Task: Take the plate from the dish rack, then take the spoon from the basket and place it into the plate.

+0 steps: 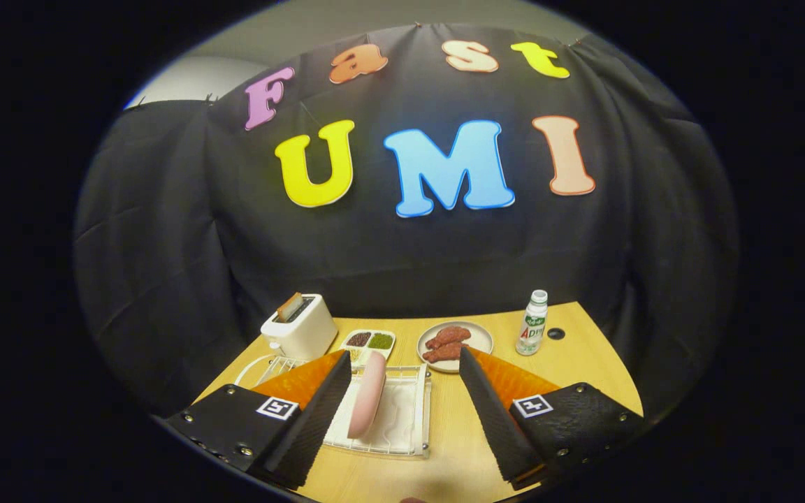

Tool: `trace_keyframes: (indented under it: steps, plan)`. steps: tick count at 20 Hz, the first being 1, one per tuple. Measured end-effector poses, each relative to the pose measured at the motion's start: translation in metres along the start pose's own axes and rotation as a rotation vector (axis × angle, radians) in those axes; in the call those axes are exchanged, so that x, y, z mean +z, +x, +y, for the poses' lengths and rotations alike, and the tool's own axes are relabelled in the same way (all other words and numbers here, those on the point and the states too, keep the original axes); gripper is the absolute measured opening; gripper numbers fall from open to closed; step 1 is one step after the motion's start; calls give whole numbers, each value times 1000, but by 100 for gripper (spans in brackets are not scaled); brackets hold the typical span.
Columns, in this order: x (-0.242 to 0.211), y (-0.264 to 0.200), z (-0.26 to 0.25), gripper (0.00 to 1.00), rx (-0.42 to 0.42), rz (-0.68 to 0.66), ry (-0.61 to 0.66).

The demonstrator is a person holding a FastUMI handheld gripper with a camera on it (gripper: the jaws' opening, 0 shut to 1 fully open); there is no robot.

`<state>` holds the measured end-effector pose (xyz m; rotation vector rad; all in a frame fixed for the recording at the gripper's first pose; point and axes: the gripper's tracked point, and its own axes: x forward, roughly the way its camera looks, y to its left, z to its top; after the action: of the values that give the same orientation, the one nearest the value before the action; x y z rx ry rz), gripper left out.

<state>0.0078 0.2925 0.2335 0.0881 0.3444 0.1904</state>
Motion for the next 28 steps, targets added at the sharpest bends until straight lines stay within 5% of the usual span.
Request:
trace_keyframes:
  steps: [4,16,21,27,28]
  plan:
    - [-24,30,15,96,-34,170,-28]
    - [-65,82,43,93,-146,388,-73]
    - [-90,108,38,74,-287,498,-137]
    - [-109,122,22,18,-456,587,-210]
    - [-110,121,20,16,-480,595,-227]
